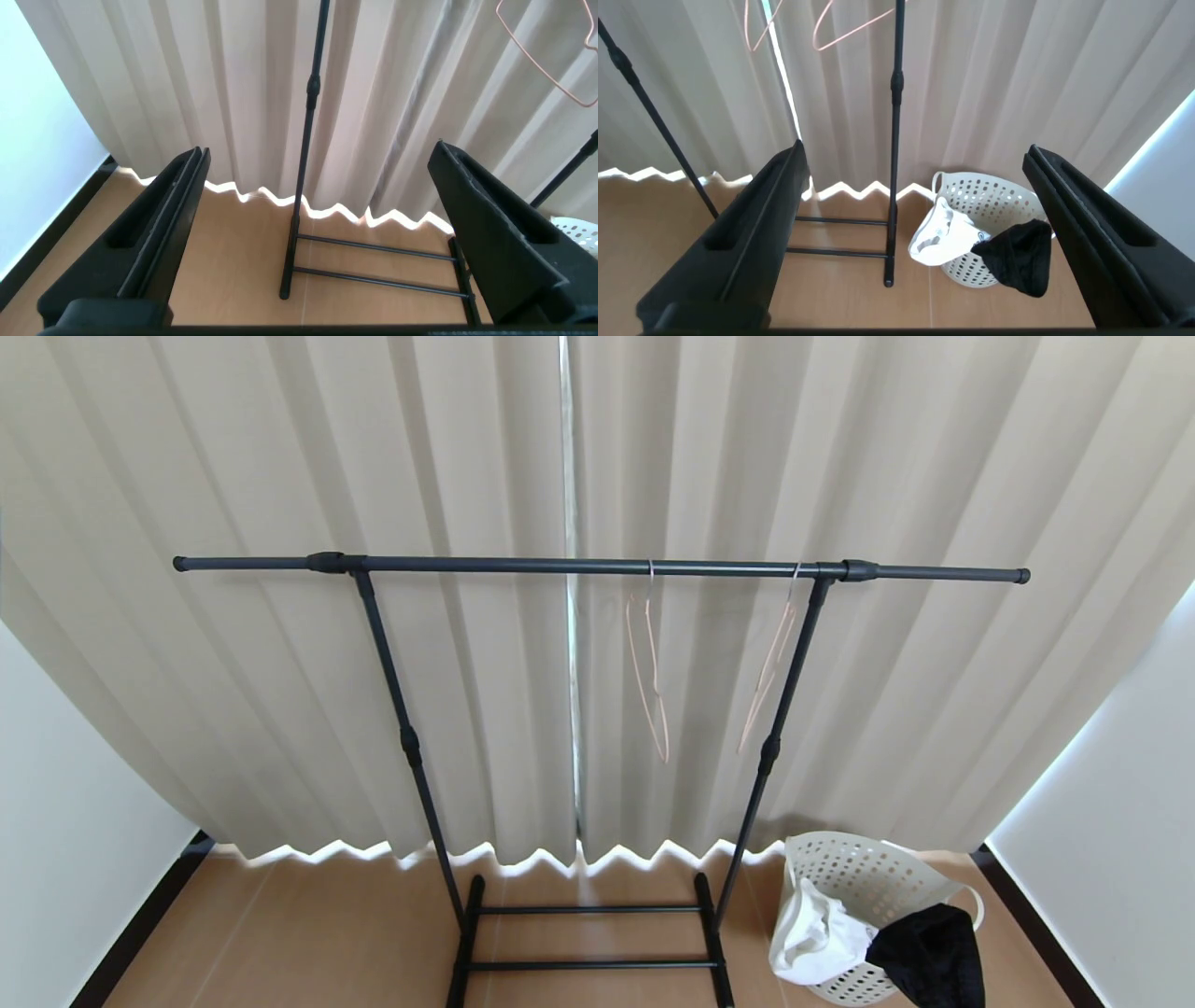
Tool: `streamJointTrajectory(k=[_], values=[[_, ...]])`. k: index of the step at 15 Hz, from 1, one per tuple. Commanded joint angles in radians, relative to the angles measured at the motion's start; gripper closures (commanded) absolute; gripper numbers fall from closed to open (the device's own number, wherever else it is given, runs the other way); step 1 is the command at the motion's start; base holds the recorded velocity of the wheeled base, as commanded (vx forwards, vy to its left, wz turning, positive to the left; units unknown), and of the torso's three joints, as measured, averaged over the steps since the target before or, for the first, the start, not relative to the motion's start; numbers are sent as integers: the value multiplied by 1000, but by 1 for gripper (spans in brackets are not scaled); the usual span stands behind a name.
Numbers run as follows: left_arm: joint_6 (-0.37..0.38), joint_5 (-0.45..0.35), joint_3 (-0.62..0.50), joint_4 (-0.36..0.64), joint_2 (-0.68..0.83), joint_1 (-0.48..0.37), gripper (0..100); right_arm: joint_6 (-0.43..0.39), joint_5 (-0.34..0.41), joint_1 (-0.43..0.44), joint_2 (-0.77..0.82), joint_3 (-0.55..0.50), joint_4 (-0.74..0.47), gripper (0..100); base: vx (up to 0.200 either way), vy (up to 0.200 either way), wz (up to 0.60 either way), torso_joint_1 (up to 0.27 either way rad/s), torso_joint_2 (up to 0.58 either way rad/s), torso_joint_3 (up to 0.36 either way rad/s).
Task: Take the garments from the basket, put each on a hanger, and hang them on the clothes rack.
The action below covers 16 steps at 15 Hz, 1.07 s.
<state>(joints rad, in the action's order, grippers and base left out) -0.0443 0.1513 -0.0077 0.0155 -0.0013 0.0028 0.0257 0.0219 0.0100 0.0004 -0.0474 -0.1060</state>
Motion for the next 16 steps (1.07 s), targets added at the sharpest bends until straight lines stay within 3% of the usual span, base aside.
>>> streamJointTrajectory(k=[1,11,16], values=[[0,1,0,0,1,0,0,0,0,1,0,0,0,0,0,0,0,0,0,0],[1,-2,0,0,1,0,0,0,4,1,0,0,0,0,0,0,0,0,0,0],[-2,-2,-2,3,1,0,0,2,4,1,0,0,0,0,0,0,0,-80,184,96]])
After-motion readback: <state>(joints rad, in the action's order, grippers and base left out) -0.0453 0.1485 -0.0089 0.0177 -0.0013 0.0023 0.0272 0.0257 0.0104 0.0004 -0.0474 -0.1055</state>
